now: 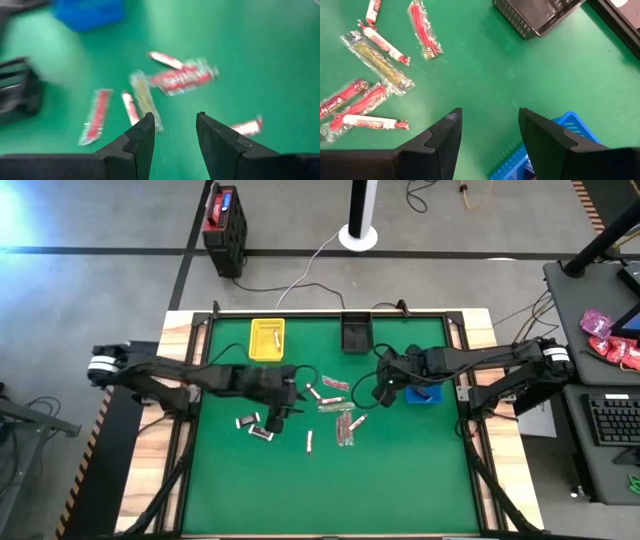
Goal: Sort candy by brand, put in halloween buckets
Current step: Put the pink candy into the yellow basket
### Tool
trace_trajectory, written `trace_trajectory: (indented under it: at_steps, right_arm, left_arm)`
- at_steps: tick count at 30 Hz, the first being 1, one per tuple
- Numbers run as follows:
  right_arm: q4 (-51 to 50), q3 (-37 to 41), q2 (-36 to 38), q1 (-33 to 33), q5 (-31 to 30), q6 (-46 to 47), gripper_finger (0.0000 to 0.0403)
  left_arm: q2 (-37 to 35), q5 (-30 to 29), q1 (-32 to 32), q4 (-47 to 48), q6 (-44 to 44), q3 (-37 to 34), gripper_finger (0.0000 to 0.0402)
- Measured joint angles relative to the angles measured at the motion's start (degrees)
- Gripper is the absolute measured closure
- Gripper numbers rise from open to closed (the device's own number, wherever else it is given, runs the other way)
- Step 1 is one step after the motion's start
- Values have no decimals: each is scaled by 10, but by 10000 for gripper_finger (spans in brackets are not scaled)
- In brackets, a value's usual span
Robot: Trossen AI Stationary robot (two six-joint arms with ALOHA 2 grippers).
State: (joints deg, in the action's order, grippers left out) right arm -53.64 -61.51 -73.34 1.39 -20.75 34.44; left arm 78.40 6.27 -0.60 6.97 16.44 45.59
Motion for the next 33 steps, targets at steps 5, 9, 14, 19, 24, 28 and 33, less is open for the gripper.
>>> trace_trajectory:
  at_steps: [5,9,14,19,24,28,33]
  right_arm:
    - [0,5,0,0,0,0,213]
    - [0,6,0,0,0,0,213]
    - [0,7,0,0,0,0,213]
    - [0,8,1,0,0,0,213]
    - [0,8,1,0,0,-2,213]
    - [0,8,1,0,0,-7,213]
    - [0,8,1,0,-1,-8,213]
  left_arm:
    - [85,47,-57,65,144,55,278]
    - [155,-15,-73,87,175,98,280]
    - [222,41,-104,145,197,152,280]
    - [252,46,-131,144,200,169,272]
    - [272,42,-140,138,211,173,251]
    - [284,33,-139,125,235,171,244]
    - [292,33,-140,117,242,170,254]
